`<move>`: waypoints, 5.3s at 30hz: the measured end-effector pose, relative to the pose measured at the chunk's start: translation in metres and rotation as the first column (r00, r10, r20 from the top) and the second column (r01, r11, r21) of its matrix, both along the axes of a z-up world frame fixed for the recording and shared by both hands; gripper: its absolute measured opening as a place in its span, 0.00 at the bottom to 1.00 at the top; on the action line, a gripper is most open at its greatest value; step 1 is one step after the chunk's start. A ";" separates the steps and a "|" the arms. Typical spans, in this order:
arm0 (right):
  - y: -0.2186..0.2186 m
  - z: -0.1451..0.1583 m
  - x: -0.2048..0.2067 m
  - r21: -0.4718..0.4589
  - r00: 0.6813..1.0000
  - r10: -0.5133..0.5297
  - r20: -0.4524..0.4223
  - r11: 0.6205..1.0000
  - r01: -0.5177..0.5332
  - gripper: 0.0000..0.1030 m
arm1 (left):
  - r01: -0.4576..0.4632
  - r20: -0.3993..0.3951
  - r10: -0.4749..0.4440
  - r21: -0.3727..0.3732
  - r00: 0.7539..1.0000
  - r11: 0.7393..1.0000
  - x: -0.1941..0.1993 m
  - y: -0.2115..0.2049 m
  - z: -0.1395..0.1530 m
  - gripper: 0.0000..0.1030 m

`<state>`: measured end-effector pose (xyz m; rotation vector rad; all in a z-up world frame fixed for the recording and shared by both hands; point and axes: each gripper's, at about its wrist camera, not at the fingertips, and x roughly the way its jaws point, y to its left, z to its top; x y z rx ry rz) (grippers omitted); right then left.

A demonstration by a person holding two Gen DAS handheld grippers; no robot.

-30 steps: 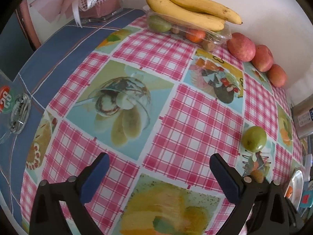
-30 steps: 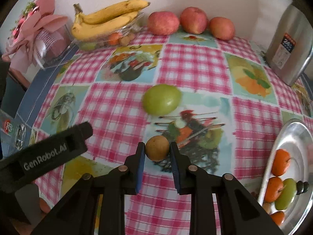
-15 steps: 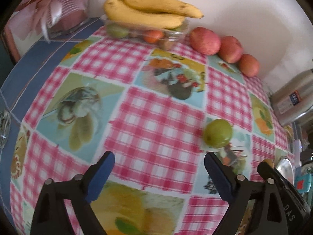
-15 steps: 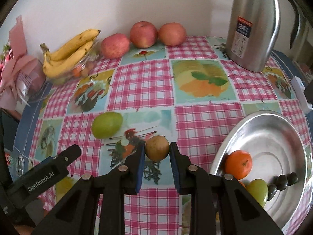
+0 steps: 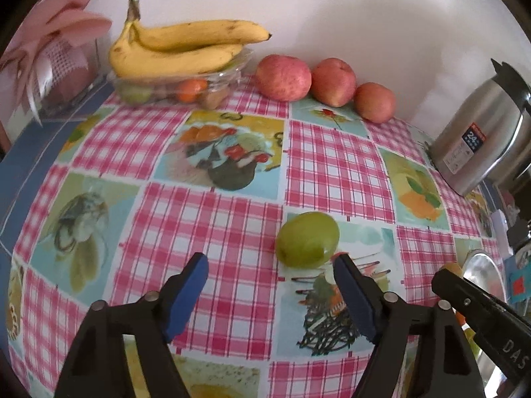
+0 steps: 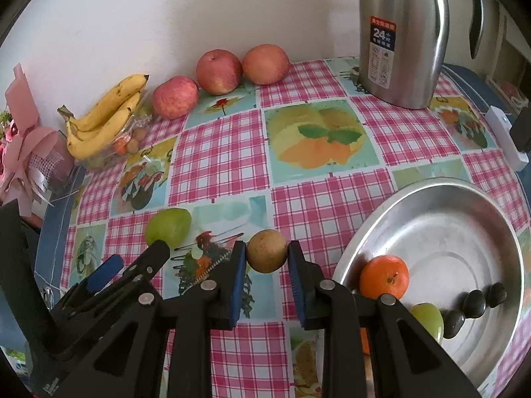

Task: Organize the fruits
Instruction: 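Close the right gripper on the brown kiwi while the left closes on the green apple, then carry the green apple in the left tool while the right carries the kiwi over the plate, then open the left gripper to drop the green apple while the right drops the kiwi into the plate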

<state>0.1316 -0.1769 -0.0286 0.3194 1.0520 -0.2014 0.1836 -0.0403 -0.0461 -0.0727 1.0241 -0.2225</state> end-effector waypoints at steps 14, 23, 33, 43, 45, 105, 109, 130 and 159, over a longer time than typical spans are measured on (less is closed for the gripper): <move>-0.007 -0.001 -0.002 0.017 1.000 -0.026 -0.003 1.000 0.026 0.26 | 0.102 0.052 -0.105 0.051 0.993 0.993 0.001 -0.032 -0.002 0.59; -0.008 -0.001 0.000 0.008 1.000 -0.030 -0.004 1.000 0.030 0.25 | 0.103 0.043 -0.106 0.064 0.993 0.993 0.007 -0.035 -0.012 0.53; -0.003 -0.004 0.003 -0.004 1.000 -0.010 -0.011 1.000 0.010 0.25 | 0.093 0.044 -0.095 0.058 0.994 0.994 0.009 -0.034 -0.011 0.49; -0.001 -0.002 -0.001 -0.012 1.000 -0.001 -0.013 1.000 0.001 0.25 | 0.073 0.011 -0.074 0.044 0.997 0.996 0.000 -0.027 -0.003 0.49; 0.001 0.000 -0.003 -0.015 1.000 0.003 -0.010 1.000 -0.003 0.25 | 0.061 0.006 -0.061 0.040 0.998 0.997 -0.003 -0.023 0.001 0.49; -0.038 0.025 -0.136 -0.083 0.994 -0.112 -0.012 0.990 0.111 0.26 | 0.087 -0.081 -0.095 -0.097 0.992 0.992 -0.129 -0.044 0.060 0.49; -0.052 0.023 -0.140 -0.079 0.988 -0.154 -0.019 0.985 0.152 0.26 | 0.135 -0.086 -0.144 -0.102 0.986 0.986 -0.134 -0.059 0.062 0.49; -0.099 0.021 -0.162 -0.121 0.937 -0.347 -0.029 0.932 0.341 0.26 | 0.378 -0.086 -0.379 -0.028 0.921 0.925 -0.155 -0.130 0.048 0.49; -0.110 0.006 -0.164 -0.090 0.914 -0.397 -0.081 0.916 0.390 0.34 | 0.405 -0.105 -0.406 -0.028 0.908 0.914 -0.151 -0.137 0.036 0.50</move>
